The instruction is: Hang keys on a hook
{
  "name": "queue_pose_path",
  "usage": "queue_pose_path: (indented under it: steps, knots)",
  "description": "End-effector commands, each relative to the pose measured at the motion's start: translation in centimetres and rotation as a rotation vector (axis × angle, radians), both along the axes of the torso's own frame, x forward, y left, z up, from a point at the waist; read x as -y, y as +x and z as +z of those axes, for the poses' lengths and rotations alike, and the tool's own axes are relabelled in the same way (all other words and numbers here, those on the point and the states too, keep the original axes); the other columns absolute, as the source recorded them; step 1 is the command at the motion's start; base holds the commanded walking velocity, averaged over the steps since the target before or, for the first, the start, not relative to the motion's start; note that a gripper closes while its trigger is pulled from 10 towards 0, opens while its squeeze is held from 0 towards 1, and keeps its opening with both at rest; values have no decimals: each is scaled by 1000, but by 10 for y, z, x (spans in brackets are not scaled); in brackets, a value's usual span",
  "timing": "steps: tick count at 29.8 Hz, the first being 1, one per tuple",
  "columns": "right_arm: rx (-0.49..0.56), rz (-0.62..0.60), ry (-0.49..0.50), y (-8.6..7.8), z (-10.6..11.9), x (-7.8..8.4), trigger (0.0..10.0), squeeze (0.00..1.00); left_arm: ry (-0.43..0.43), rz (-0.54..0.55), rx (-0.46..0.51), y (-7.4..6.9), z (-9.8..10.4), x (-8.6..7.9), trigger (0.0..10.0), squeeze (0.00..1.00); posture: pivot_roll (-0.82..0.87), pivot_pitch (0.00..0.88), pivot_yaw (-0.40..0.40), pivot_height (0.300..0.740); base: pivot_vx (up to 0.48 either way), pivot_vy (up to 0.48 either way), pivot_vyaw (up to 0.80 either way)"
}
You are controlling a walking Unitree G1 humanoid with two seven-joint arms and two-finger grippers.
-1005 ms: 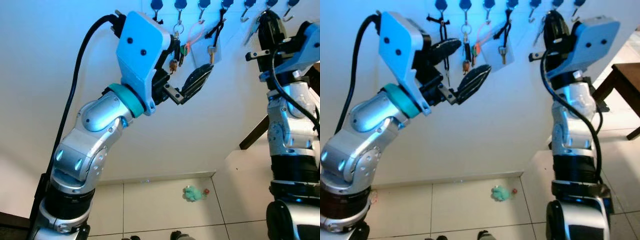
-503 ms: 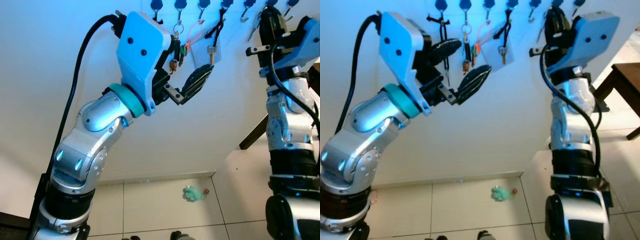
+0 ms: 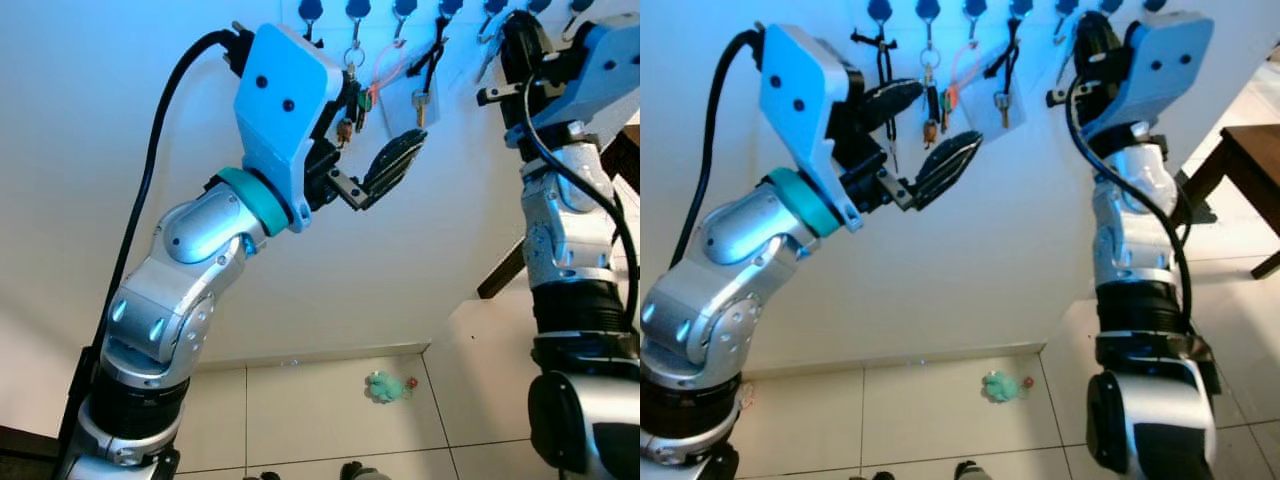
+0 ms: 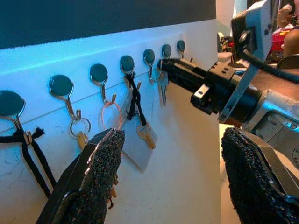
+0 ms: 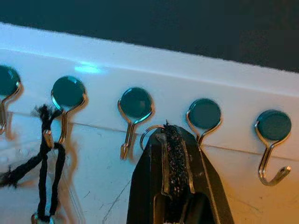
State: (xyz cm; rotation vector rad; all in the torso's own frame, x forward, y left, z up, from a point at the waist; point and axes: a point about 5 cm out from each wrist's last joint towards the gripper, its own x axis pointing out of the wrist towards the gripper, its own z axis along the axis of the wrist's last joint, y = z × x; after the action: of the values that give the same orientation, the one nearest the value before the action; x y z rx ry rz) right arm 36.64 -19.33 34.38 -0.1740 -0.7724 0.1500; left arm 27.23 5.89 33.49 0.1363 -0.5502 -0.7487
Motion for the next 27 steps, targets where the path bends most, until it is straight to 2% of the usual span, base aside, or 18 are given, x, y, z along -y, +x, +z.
queue_pose_path:
  steps: [1,12,20,27]
  knots:
    - [-57,11,-19,5,-12,-5,10000,0,8,-7,1,-3,-1,0,10000,0,-87,138,85,740,0,0,0]
    - [-61,-7,-9,2,-19,0,10000,0,8,-10,0,-3,-1,1,10000,0,-93,140,89,740,0,0,0]
    - [-35,-2,15,-6,-26,4,10000,0,11,-12,-3,-2,-2,1,10000,0,-92,147,91,740,0,0,0]
    - [14,29,12,-17,-25,1,10000,0,12,-14,-8,-2,-2,1,10000,0,-96,154,95,740,0,0,0]
